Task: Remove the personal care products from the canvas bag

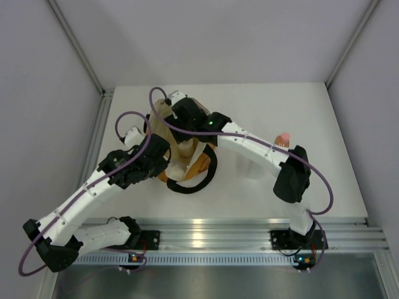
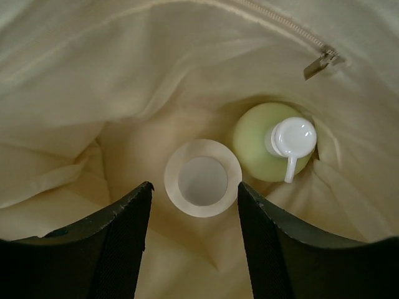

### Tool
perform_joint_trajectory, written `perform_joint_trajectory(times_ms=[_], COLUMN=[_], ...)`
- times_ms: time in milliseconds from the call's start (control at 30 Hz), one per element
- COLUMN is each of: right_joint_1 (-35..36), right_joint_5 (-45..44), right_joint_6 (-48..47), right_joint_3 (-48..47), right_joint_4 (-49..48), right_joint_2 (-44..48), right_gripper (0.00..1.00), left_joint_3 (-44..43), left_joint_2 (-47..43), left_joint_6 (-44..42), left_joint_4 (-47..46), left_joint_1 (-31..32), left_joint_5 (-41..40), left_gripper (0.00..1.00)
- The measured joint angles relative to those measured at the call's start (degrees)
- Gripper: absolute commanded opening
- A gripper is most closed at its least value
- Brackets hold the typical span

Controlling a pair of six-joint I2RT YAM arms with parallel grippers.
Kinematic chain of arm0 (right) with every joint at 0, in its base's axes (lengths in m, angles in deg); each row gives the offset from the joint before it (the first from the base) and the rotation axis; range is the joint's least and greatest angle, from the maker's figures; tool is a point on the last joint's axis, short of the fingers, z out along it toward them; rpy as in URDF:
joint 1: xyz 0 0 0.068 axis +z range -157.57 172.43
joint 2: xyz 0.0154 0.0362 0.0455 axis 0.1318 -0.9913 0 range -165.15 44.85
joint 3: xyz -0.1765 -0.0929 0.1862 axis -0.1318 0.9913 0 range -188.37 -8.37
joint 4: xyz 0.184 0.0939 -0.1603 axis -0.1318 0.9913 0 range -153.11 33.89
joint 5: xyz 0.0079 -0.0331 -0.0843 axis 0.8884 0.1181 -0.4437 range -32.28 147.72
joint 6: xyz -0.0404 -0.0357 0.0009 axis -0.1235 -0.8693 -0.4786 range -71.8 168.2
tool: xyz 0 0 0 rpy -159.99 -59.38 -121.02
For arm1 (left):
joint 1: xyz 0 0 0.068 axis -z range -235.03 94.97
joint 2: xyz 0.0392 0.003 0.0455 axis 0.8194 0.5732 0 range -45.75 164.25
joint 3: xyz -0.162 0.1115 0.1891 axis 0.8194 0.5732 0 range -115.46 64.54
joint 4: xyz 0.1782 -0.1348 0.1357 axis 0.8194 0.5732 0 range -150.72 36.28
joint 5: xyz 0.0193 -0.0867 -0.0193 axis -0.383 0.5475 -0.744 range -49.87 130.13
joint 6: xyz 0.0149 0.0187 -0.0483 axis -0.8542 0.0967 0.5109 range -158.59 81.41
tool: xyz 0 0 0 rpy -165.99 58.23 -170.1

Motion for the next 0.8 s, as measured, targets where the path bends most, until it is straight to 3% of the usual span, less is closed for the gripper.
perform_joint_trajectory(times_ms=[567, 700, 800], right_joint_1=[-0.15, -0.46, -0.79], right_joint_5=[-2.6, -2.21, -2.14], right_joint_6=[3.41, 4.28, 4.57], right_joint_3=[-2.58, -2.6, -2.82], right_joint_4=[3.28, 3.04, 3.17], right_joint_2=[-8.59, -9.18, -9.18], right_gripper=[0.56, 0.45, 0.23], left_joint_3=[0.09, 0.09, 0.09], left_joint_2=[0.66, 0.66, 0.74], left_joint_6=[-1.05, -1.33, -1.53], left_joint_4=[-0.31, -0.33, -0.33], left_joint_1=[0.0, 0.0, 0.0], left_joint_5=[-0.02, -0.02, -0.02], left_gripper=[0.0, 0.0, 0.0])
